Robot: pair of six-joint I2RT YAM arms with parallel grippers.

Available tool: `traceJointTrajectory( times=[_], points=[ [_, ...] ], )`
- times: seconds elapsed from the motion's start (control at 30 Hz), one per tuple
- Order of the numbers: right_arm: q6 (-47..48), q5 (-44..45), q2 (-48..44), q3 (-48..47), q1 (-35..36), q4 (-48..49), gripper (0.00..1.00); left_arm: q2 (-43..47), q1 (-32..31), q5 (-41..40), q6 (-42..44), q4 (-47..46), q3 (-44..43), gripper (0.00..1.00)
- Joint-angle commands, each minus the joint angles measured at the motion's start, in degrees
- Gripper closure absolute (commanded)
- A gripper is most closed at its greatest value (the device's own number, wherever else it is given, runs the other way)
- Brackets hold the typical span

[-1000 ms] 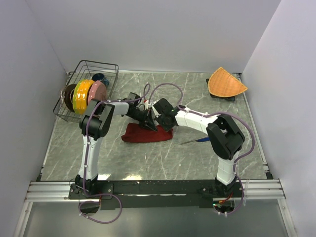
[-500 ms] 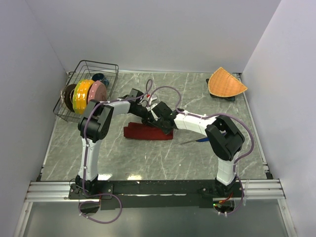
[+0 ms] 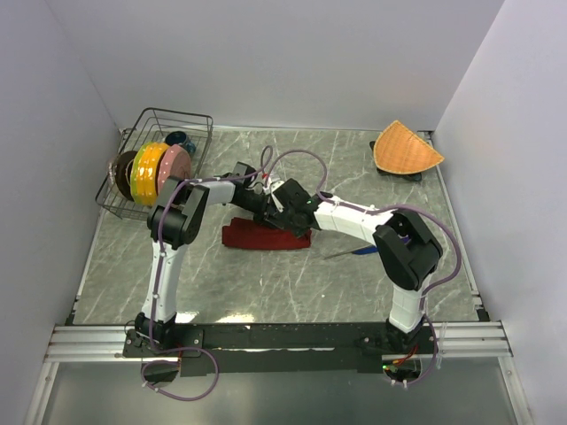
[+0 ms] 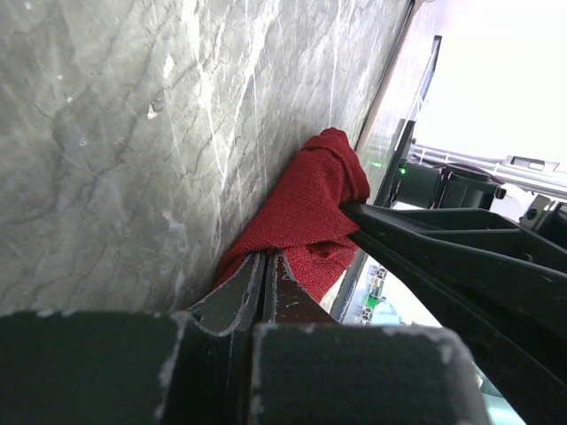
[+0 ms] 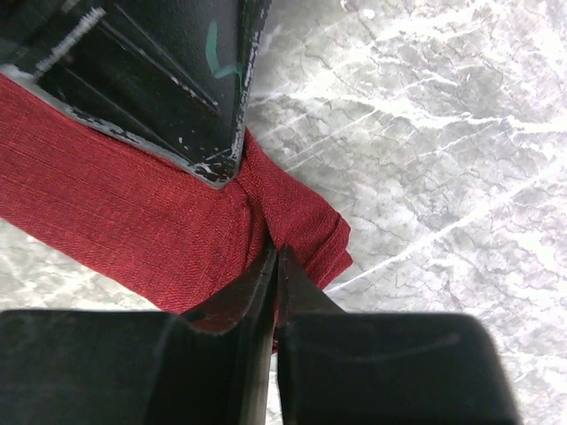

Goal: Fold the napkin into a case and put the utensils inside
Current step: Insert the top corner of the smaller rectangle folded napkin into the folded napkin.

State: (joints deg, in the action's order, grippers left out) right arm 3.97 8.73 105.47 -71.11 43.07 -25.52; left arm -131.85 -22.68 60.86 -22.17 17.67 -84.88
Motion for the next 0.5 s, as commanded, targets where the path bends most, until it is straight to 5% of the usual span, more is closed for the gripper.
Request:
traceJointTrajectory(
  times=[0.0,0.47],
  points=[
    [-2.99,-3.79,-4.04,-3.68,-2.01,-1.2,0.86,-2.88,0.44,-7.51,3.1,2.02,0.15,0.99],
    [-7.31,-12.42,-1.14,-7.46,-4.83,-3.57,0.62,-2.97,0.44,-7.86,5.12,3.69,-0.64,0.99]
  ],
)
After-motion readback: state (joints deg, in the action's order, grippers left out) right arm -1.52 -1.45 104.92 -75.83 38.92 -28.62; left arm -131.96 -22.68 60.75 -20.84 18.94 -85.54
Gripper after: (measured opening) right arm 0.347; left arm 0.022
